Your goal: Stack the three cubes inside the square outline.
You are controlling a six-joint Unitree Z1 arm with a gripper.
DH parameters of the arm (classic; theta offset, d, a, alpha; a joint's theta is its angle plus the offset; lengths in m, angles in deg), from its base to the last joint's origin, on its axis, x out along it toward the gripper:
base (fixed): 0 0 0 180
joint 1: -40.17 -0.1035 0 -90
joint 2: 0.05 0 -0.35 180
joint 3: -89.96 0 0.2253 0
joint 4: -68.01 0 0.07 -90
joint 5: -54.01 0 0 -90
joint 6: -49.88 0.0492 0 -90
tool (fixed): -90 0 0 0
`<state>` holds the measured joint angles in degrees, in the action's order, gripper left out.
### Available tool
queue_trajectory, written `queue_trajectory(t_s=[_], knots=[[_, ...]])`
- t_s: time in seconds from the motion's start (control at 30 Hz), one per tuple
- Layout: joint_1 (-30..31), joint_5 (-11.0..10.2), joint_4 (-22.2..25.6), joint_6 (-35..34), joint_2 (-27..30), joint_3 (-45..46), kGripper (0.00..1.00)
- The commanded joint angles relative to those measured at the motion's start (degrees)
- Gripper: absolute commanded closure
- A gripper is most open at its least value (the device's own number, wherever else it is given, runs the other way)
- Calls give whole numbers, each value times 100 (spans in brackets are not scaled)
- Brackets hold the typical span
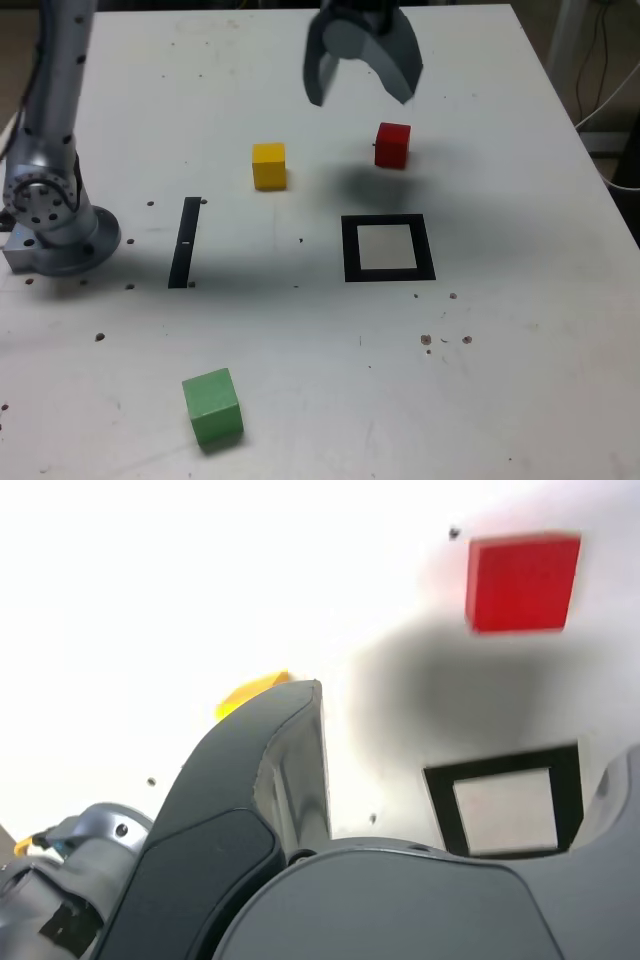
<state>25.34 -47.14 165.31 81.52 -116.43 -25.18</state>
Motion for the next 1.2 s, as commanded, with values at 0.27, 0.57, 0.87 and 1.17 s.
queue_trajectory(t_s=[0.27,0.57,0.87,1.17], knots=[[-42,69,-58,53,-814,-547,5],[-143,130,-241,53,-1177,-675,7],[-209,37,-263,53,-1483,-877,15],[-240,33,-251,30,-1527,-866,43]])
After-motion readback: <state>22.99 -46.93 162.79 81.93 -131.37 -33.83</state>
